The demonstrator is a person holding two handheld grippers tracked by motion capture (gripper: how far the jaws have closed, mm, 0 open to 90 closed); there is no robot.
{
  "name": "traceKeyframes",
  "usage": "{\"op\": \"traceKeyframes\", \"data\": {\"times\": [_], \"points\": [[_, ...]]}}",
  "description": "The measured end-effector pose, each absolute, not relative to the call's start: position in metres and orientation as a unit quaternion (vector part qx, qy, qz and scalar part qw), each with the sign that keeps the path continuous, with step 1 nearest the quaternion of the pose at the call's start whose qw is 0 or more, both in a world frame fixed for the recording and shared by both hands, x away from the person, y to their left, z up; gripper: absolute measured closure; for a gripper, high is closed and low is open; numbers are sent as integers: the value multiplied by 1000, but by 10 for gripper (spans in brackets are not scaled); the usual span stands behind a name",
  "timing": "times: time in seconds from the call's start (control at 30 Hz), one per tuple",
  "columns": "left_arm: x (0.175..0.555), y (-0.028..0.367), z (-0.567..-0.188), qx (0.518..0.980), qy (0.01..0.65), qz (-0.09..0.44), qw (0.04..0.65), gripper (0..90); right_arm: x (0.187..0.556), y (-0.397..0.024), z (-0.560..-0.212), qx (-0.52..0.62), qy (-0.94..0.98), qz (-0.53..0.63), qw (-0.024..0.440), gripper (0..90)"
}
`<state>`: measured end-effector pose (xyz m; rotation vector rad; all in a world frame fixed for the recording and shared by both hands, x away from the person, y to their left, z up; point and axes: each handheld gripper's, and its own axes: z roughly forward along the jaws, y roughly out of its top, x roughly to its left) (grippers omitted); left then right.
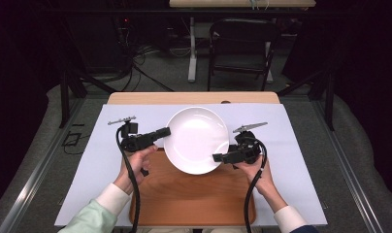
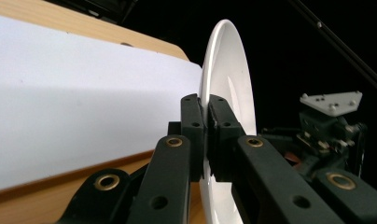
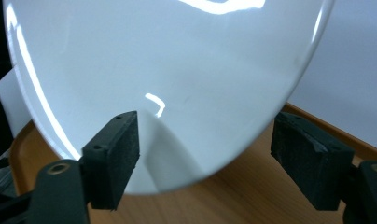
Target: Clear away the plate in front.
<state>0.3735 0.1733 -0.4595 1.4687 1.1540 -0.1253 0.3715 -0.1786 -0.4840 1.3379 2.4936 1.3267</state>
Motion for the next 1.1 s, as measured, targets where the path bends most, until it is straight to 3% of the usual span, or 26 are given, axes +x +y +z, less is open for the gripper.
{"op": "traceKeyframes", "data": {"times": [0.07, 0.1, 0.3, 0.47, 0.7, 1.1], "points": [[372, 173, -465, 633, 496, -59, 591, 867, 373, -177, -487, 434, 794, 425, 6, 328], [371, 172, -468, 634, 496, -59, 590, 864, 373, -176, -488, 437, 794, 422, 5, 426], [368, 176, -477, 635, 495, -62, 590, 866, 373, -179, -492, 447, 788, 422, -18, 527], [364, 180, -482, 636, 482, -61, 599, 864, 369, -181, -488, 448, 783, 430, -27, 591], [358, 178, -478, 650, 458, -29, 606, 839, 362, -185, -481, 447, 781, 436, -4, 667], [351, 176, -481, 675, 445, -1, 589, 810, 344, -185, -464, 432, 781, 451, 26, 730]]}}
